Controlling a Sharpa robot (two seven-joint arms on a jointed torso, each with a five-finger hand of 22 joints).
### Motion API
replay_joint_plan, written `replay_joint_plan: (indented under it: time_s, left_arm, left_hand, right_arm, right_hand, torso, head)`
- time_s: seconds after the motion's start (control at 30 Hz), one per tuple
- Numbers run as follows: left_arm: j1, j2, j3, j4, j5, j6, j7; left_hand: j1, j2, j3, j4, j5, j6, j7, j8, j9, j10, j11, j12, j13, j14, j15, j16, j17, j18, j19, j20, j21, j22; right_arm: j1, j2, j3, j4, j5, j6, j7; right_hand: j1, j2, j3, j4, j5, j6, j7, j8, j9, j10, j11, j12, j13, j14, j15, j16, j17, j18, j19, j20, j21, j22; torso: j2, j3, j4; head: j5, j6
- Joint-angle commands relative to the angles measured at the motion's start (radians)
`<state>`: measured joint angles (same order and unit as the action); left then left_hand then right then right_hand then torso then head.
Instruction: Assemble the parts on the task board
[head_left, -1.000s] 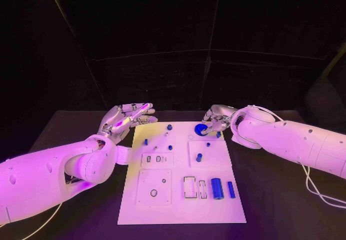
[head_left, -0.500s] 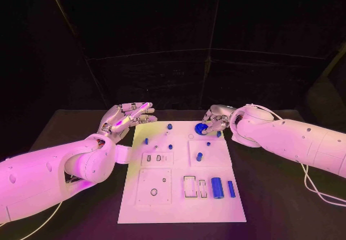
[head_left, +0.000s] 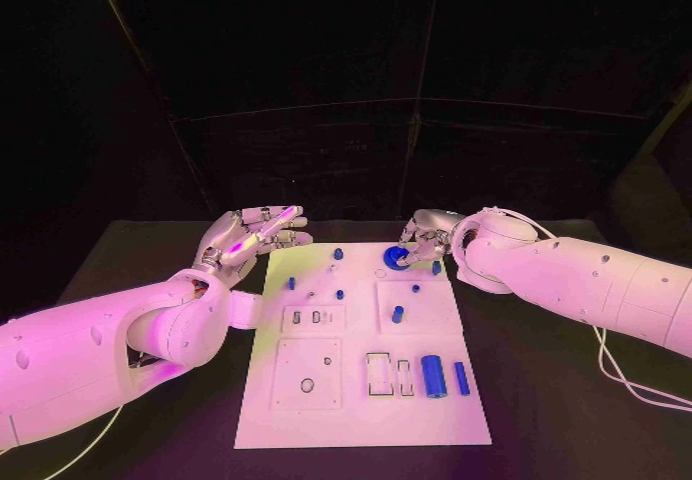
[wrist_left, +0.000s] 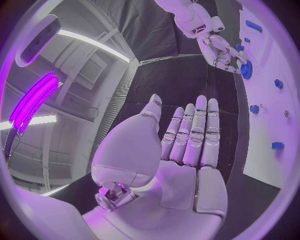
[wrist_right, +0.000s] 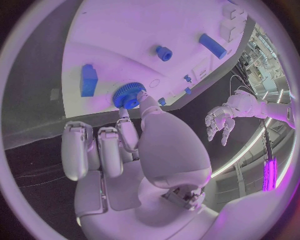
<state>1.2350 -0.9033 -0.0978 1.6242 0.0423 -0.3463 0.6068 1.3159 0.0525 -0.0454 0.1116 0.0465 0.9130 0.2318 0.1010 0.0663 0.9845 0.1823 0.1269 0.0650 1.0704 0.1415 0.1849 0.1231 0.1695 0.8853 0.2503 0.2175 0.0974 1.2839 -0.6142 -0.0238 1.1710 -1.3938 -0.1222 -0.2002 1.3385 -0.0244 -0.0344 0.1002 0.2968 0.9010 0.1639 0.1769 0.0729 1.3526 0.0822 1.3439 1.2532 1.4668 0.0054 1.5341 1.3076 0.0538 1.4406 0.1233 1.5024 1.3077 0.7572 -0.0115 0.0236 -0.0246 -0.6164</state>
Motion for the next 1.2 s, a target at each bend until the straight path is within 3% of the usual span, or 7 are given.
replay_joint_plan:
  time_s: [0.03, 0.27, 0.77, 1.2]
  left_arm:
    - [0.002, 0.001, 0.001, 0.001, -0.006, 0.014, 0.003]
    - [0.002, 0.001, 0.001, 0.001, -0.006, 0.013, 0.003]
    - [0.002, 0.001, 0.001, 0.0, -0.006, 0.014, 0.002]
    - [0.001, 0.001, 0.001, -0.001, -0.006, 0.014, 0.001]
  left_hand:
    - [0.01, 0.002, -0.002, -0.006, 0.003, 0.005, 0.004, -0.003, -0.001, 0.003, 0.003, -0.007, -0.001, -0.007, -0.002, -0.005, 0.0, 0.014, 0.008, 0.002, -0.005, -0.001]
    - [0.01, 0.002, -0.002, -0.006, 0.003, 0.005, 0.004, -0.003, -0.001, 0.003, 0.003, -0.007, -0.001, -0.007, -0.002, -0.005, 0.0, 0.014, 0.008, 0.002, -0.005, -0.001]
    - [0.01, 0.004, -0.002, -0.007, 0.003, 0.006, 0.004, -0.004, -0.001, 0.003, 0.003, -0.008, -0.001, -0.007, -0.002, -0.006, 0.0, 0.014, 0.008, 0.002, -0.006, -0.002]
    - [0.011, 0.004, -0.002, -0.008, 0.003, 0.006, 0.005, -0.005, -0.001, 0.003, 0.003, -0.008, -0.001, -0.007, -0.001, -0.006, 0.0, 0.014, 0.009, 0.002, -0.006, -0.002]
  right_arm:
    - [-0.002, 0.002, -0.002, -0.001, -0.03, 0.015, -0.034]
    - [-0.002, 0.003, -0.003, 0.0, -0.091, 0.007, -0.05]
    - [-0.003, 0.013, -0.003, 0.013, -0.151, -0.033, -0.056]
    - [-0.003, 0.015, -0.003, 0.017, -0.17, -0.056, -0.059]
  right_hand:
    - [-0.001, 0.004, 0.003, 0.003, -0.01, 0.01, -0.002, 0.006, 0.0, 0.008, -0.004, 0.006, 0.004, 0.086, 0.003, 0.007, 0.178, -0.016, 0.01, -0.002, 0.007, 0.101]
    - [0.043, 0.012, 0.028, -0.025, -0.084, 0.027, -0.005, 0.01, -0.002, 0.015, -0.008, 0.014, 0.019, 0.087, -0.002, 0.009, 0.183, -0.018, 0.016, -0.007, 0.01, 0.11]
    - [0.01, -0.021, 0.027, -0.004, -0.1, 0.008, -0.001, -0.002, -0.006, 0.006, -0.004, 0.005, 0.012, 0.087, 0.002, 0.01, 0.185, -0.019, 0.019, -0.004, 0.012, 0.116]
    - [0.002, -0.028, 0.031, 0.006, -0.101, 0.005, 0.0, -0.004, -0.006, 0.005, -0.002, 0.004, 0.012, 0.088, 0.003, 0.01, 0.187, -0.02, 0.02, -0.003, 0.013, 0.118]
  torso:
    - [0.0, -0.0003, -0.0008]
    - [0.0, 0.0, 0.0]
    - [0.0, -0.0001, 0.0007]
    - [0.001, -0.0001, 0.0014]
  head:
    - [-0.001, -0.001]
    - [-0.001, -0.003]
    - [-0.002, -0.003]
    - [-0.001, -0.002]
